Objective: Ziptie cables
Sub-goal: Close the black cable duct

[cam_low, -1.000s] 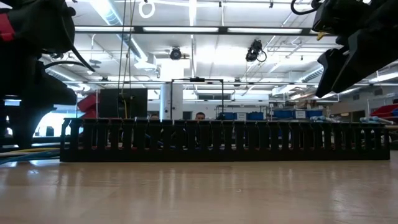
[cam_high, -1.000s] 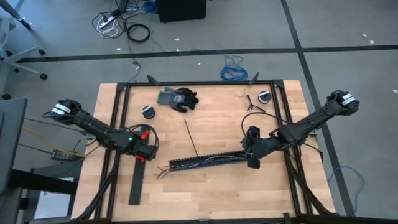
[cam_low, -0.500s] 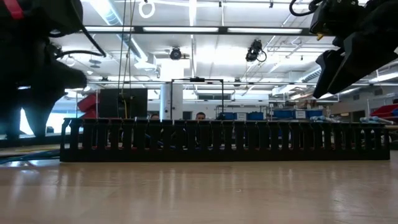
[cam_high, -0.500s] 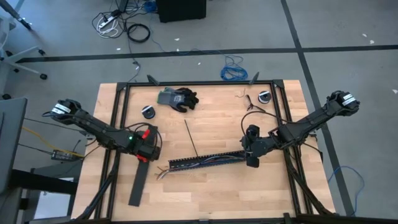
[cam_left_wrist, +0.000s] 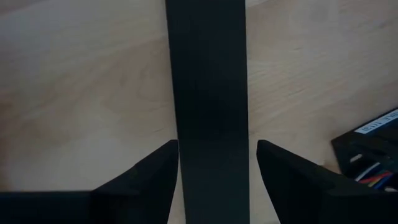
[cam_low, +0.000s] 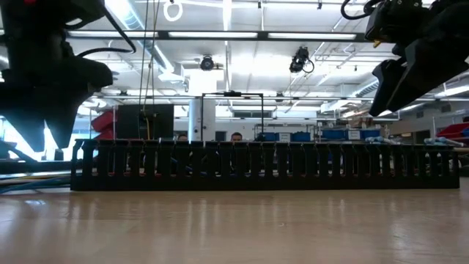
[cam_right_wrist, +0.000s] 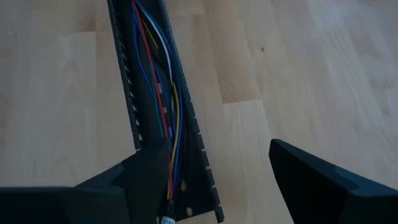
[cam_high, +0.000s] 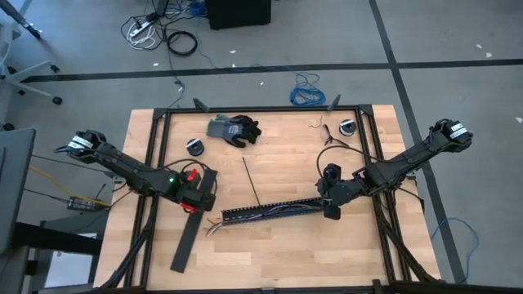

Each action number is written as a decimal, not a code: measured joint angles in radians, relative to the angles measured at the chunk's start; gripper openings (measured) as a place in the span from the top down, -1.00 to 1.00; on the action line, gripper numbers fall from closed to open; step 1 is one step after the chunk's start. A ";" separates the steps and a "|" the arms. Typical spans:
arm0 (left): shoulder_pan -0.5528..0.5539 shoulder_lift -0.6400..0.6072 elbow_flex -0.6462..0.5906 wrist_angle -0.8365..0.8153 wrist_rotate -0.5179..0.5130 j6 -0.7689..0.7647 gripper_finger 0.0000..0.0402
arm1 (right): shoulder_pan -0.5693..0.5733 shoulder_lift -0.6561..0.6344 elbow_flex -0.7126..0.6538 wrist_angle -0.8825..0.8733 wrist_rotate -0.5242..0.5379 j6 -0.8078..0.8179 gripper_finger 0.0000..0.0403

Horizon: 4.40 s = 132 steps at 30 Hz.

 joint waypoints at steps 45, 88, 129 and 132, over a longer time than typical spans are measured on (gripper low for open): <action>0.000 0.216 -0.001 0.097 -0.053 0.054 -0.07 | 0.000 0.000 0.000 -0.004 -0.002 0.013 -0.42; -0.002 0.217 0.254 -0.030 -0.068 0.370 0.94 | -0.001 0.000 0.000 0.054 -0.002 0.000 -0.41; -0.528 0.359 0.291 0.023 0.323 -0.648 1.00 | -0.351 0.000 0.000 0.458 -0.466 -0.146 -0.18; -0.527 0.366 0.258 0.047 0.322 -0.633 1.00 | -0.351 0.000 0.000 0.455 -0.466 -0.146 -0.18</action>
